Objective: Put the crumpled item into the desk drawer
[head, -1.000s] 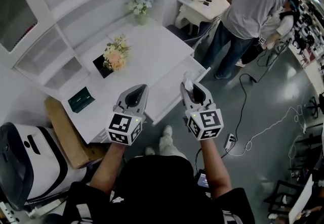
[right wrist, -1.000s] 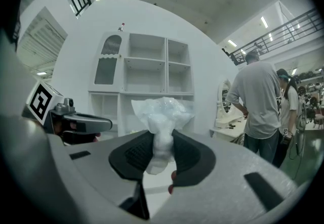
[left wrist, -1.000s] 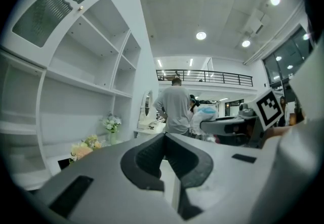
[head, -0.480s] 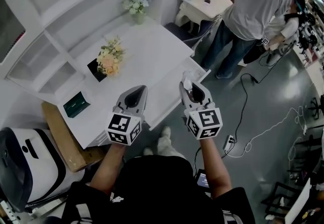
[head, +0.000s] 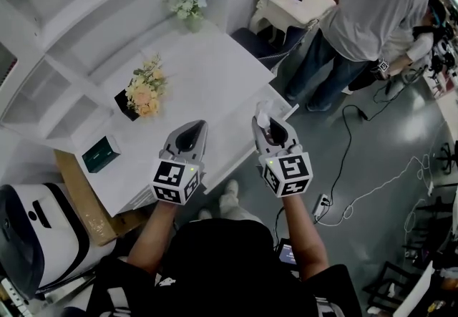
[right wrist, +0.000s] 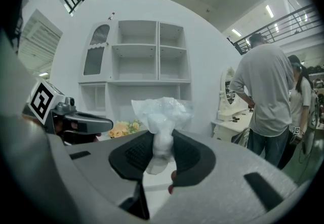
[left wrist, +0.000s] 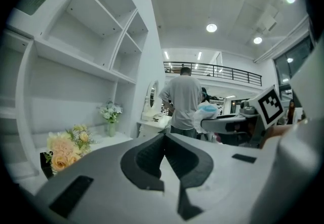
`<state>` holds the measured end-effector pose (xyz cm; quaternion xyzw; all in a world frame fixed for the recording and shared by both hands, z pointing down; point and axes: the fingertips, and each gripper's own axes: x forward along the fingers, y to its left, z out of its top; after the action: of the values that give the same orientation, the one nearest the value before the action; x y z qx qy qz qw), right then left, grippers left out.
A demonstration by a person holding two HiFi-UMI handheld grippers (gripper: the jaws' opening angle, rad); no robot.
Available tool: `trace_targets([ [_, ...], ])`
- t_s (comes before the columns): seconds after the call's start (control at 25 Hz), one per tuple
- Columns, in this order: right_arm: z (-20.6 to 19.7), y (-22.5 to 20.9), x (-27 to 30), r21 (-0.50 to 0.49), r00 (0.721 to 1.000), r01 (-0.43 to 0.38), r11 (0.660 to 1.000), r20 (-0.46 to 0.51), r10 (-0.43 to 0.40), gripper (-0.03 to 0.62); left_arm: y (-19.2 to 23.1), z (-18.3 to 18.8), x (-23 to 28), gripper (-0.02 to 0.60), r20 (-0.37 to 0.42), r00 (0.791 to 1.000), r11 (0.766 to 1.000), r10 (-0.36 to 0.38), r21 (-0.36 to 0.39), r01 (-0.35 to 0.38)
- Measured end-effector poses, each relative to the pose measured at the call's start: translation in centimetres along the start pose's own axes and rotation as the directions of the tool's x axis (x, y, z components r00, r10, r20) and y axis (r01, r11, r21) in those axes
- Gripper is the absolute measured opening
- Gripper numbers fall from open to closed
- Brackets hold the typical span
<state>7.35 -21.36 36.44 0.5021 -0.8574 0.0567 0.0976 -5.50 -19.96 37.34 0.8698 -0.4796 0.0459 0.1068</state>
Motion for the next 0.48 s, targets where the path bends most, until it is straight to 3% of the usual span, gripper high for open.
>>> trace_targets([
  [0.48,-3.8,-3.5,4.5,0.013,0.995,-0.032,0.999,-0.09,0.033,0.087,1.4,-3.0,5.3,0.006,-0.065,0.998,0.999,0.015,-0.033,-0.018],
])
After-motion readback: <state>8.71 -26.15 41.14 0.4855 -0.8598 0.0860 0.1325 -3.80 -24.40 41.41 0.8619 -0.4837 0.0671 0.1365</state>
